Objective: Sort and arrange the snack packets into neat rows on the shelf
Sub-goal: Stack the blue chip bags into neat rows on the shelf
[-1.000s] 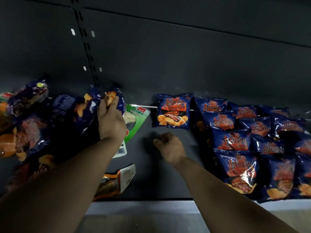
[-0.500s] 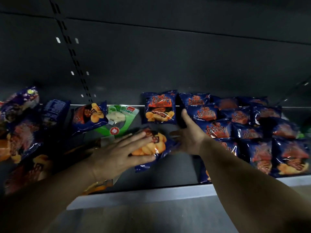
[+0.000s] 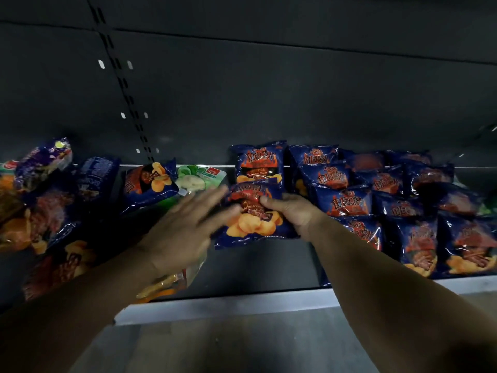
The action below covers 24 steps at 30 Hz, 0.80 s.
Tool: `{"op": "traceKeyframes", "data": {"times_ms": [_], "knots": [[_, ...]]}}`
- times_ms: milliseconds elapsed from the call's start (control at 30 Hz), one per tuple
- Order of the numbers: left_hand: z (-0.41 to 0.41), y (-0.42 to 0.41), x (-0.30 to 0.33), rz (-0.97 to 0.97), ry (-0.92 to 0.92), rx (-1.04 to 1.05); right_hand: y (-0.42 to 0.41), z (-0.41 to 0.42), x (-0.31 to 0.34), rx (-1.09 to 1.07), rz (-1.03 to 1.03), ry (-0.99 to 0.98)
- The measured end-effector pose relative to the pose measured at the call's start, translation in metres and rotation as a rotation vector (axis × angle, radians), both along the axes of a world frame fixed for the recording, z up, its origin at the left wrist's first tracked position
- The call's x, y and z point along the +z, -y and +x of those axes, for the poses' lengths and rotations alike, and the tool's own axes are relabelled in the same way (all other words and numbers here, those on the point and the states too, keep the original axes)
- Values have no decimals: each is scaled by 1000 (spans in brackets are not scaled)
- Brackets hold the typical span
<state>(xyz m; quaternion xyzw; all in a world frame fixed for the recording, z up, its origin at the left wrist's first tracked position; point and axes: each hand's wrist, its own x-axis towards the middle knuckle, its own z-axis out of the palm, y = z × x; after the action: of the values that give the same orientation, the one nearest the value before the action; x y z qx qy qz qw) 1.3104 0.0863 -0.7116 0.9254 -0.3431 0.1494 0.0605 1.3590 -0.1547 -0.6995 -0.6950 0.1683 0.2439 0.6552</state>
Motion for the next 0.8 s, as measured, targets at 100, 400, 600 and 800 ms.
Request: {"op": "traceKeyframes", "data": {"times_ms": [100,400,600,800], "knots": [[9,8,24,-681,-390,506,-6,4,-2,-82,51,70],[16,42,10,-1463,-1178,546,-25,-4,-3,15,191,163],[16,44,-1,-1455,-1054,582,-24,-6,-12,-16,271,121],[18,52,-5,-1379,-1065,631,-20,-8,-16,-6,241,85]]}}
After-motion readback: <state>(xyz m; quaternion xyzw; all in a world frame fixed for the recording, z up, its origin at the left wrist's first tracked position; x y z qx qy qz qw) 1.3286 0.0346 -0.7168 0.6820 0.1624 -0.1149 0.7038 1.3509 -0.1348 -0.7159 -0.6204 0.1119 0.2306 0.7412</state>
